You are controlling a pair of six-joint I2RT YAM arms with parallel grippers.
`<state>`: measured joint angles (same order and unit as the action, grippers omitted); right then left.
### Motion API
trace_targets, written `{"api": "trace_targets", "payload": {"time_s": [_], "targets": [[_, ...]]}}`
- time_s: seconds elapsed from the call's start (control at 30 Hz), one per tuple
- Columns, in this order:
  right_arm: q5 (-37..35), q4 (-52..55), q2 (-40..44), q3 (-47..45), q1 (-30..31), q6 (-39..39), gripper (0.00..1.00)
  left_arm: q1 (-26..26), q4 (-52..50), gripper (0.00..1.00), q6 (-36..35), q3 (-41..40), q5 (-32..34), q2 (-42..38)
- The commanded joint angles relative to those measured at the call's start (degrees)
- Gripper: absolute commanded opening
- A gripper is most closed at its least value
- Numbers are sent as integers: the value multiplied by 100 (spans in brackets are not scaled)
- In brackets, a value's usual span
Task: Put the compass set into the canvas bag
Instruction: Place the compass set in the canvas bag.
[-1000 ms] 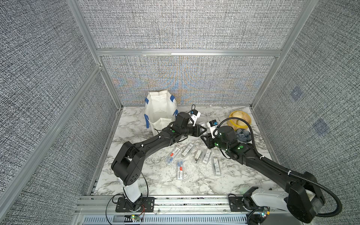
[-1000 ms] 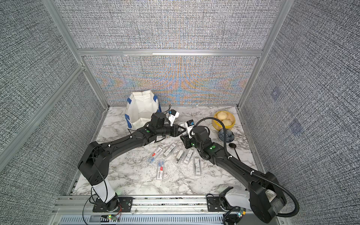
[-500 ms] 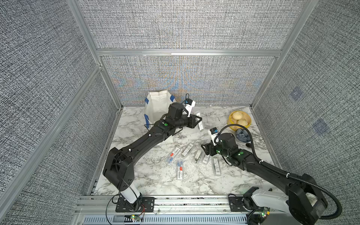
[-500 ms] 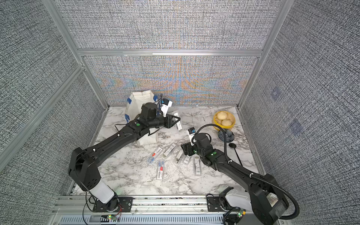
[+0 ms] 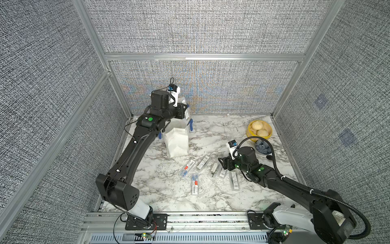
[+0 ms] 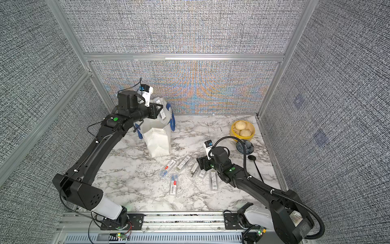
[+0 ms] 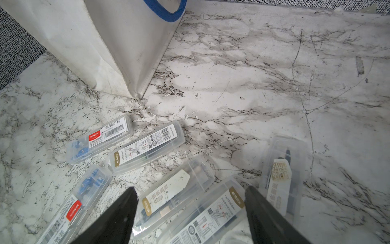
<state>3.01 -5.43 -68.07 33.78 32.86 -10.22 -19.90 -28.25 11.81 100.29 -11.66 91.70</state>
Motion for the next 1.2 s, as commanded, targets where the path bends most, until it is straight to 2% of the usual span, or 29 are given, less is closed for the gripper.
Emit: {"api": "trace_targets", "payload": {"time_s": [0.0, 0.2, 0.43, 0.63, 0.77, 1.17], "targets": [[-37, -164, -19, -1, 1, -62, 80, 320, -602, 5, -376, 202, 521, 345], [-98, -151, -22, -12, 5, -60, 80, 577, -669, 4, -517, 623, 686, 1329], [-210, -86, -85, 14, 1, -59, 80, 576, -1419, 3, -748, 1978, 912, 2926], [-279, -53, -100, 23, 1, -69, 80, 587, -2086, 3, -715, 2857, 1362, 3856], [-287, -29, -127, 39, 1, -77, 80, 572, -2394, 3, -738, 3051, 1088, 4176], [-295, 41, -188, 93, 5, -112, 80, 568, -2588, 5, -670, 2731, 680, 4457]]}}
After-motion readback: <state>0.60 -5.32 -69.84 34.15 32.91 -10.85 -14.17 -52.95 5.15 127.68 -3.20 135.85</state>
